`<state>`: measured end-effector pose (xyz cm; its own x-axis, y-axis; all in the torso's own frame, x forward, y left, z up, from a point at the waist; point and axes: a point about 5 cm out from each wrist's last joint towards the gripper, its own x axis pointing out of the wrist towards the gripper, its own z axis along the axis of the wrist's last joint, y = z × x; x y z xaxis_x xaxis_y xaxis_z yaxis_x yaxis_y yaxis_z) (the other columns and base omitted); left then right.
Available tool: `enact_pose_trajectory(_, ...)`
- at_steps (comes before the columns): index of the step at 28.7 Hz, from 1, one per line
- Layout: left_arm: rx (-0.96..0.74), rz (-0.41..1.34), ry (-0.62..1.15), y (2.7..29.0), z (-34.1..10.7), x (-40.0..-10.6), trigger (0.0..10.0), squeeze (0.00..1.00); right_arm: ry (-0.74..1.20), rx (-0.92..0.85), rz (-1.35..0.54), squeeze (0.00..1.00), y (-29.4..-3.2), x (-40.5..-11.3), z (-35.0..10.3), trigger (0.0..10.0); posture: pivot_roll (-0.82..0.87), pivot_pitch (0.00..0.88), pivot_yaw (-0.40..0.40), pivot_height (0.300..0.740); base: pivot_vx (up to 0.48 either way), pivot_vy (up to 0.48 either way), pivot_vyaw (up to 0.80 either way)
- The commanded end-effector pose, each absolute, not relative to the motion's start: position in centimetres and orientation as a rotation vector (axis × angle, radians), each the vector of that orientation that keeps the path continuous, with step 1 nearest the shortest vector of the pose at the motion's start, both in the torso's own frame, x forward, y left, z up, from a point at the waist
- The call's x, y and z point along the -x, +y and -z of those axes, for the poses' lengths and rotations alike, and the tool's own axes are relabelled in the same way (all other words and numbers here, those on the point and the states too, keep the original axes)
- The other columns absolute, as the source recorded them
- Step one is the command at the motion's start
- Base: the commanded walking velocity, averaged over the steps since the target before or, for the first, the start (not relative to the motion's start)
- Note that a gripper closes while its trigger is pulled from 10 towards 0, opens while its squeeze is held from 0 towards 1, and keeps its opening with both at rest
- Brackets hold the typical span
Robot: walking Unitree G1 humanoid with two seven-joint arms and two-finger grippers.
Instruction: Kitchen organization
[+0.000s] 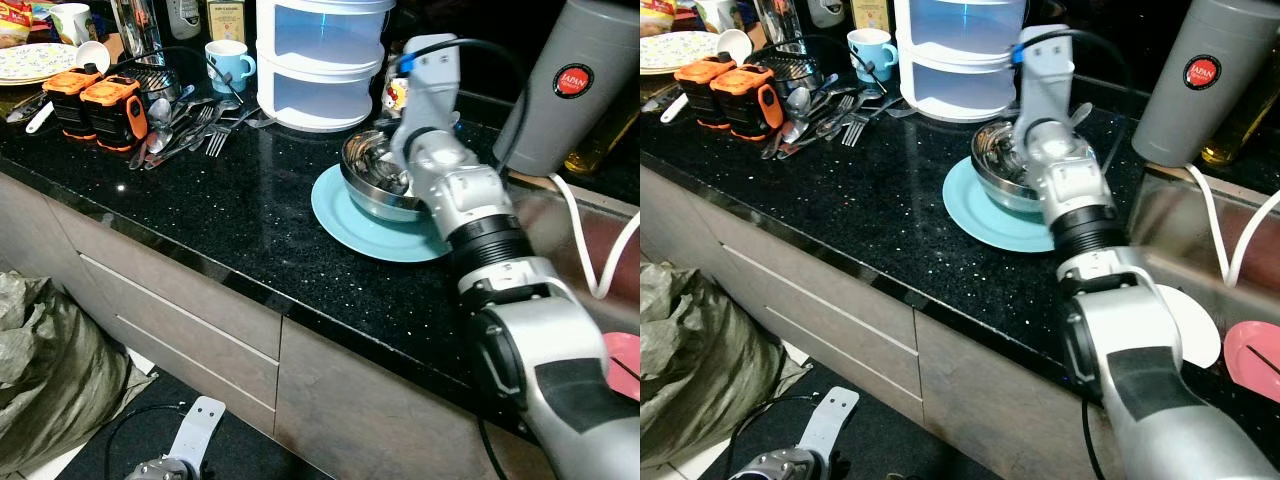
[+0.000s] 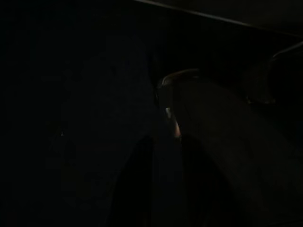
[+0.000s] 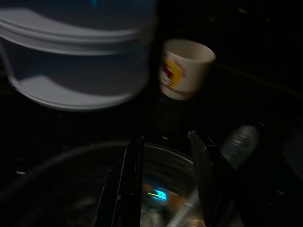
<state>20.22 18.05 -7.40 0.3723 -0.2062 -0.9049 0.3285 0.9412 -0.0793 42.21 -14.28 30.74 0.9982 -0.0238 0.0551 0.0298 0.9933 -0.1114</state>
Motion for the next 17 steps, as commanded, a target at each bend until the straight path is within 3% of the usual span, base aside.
enact_pose_trajectory(1,-0.103,0.345,1.156,17.8,7.7,-19.7,10.0,0.00,-0.030,0.118,0.046,0.00,-14.7,-42.3,-30.7,10.0,0.06,0.130,-0.072,0.740,0.000,0.000,0.00)
enact_pose_trajectory(8,-0.098,0.352,1.161,17.7,7.8,-19.6,10.0,0.00,0.099,0.124,-0.011,0.00,-15.4,-42.2,-29.6,10.0,0.05,0.140,-0.075,0.740,0.000,0.000,0.00)
enact_pose_trajectory(17,-0.093,0.352,1.158,17.6,7.8,-19.6,10.0,0.00,0.111,0.134,-0.025,0.00,-15.5,-41.9,-30.4,10.0,0.04,0.140,-0.078,0.740,0.000,0.000,0.00)
